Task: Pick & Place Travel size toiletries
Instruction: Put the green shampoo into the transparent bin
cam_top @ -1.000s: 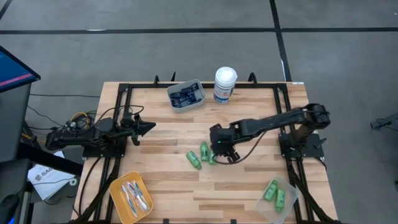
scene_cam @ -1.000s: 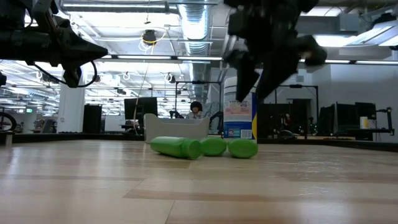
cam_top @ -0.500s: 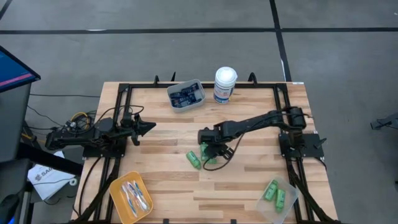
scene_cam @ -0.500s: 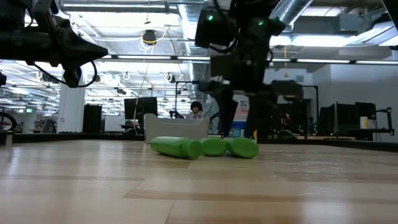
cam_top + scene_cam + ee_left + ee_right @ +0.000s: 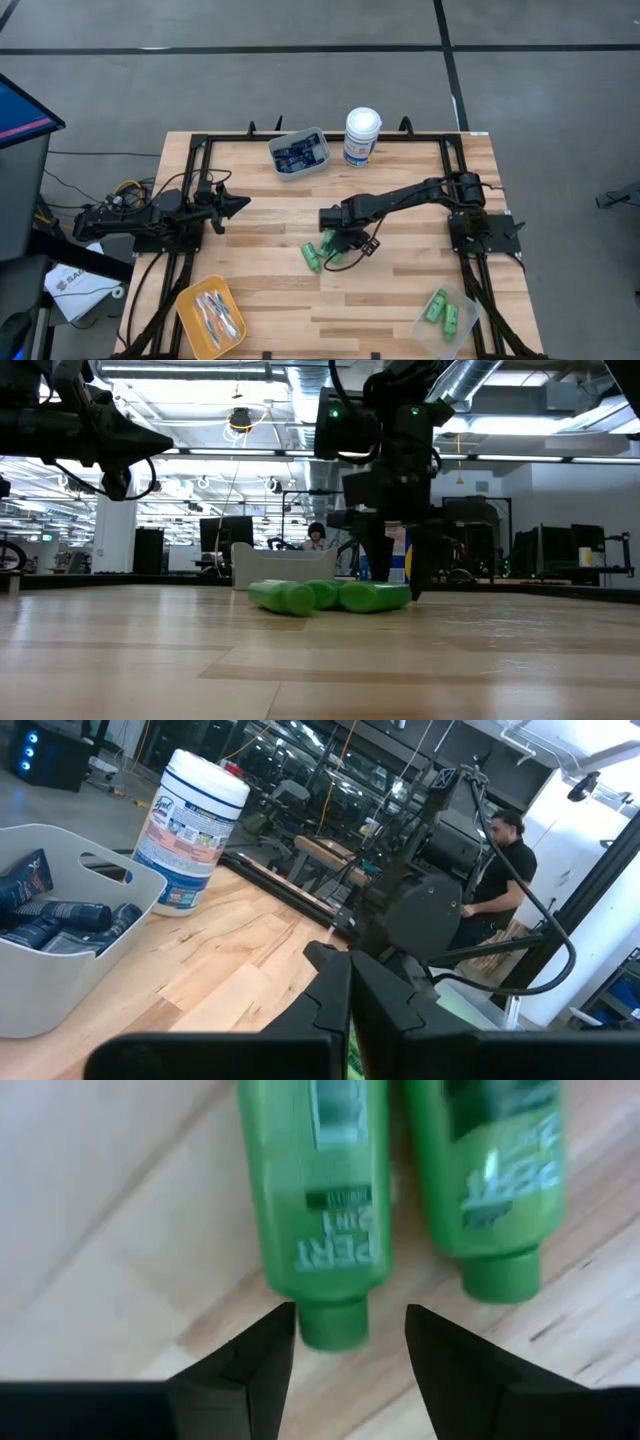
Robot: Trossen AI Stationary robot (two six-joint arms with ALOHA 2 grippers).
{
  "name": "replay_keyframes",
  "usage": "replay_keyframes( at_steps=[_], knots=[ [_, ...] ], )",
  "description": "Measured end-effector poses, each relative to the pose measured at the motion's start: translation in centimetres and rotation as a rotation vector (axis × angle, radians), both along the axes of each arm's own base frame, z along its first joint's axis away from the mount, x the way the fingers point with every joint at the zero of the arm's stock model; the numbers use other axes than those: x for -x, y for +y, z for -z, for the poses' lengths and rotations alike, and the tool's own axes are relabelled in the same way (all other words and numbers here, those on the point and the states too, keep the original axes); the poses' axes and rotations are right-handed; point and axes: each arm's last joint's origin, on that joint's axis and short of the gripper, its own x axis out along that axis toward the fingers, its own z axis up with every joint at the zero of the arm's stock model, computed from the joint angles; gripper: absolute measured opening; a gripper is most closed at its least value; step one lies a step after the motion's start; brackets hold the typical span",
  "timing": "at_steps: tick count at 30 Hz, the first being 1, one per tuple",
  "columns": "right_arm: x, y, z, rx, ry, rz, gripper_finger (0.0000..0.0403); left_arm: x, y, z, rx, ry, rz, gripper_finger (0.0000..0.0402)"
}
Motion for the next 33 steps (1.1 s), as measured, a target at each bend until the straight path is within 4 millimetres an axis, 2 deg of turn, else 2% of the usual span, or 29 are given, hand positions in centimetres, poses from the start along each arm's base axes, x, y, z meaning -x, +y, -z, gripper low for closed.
replay_keyframes(
  at_steps=[10, 24, 33],
  knots=[
    [-0.12, 0.87, -0.04, -0.017, -0.016, 0.009, 0.018, 0.0, 0.0, 0.0, 0.0, 0.0, 0.0, 0.0002],
    [-0.27, 0.86, 0.22, -0.019, -0.022, 0.024, 0.0079, 0.0, 0.0, 0.0, 0.0, 0.0, 0.0, 0.0002],
    [-0.34, 0.87, 0.21, -0.029, -0.029, 0.139, 0.0074, 0.0, 0.0, 0.0, 0.0, 0.0, 0.0, 0.0002]
  ],
)
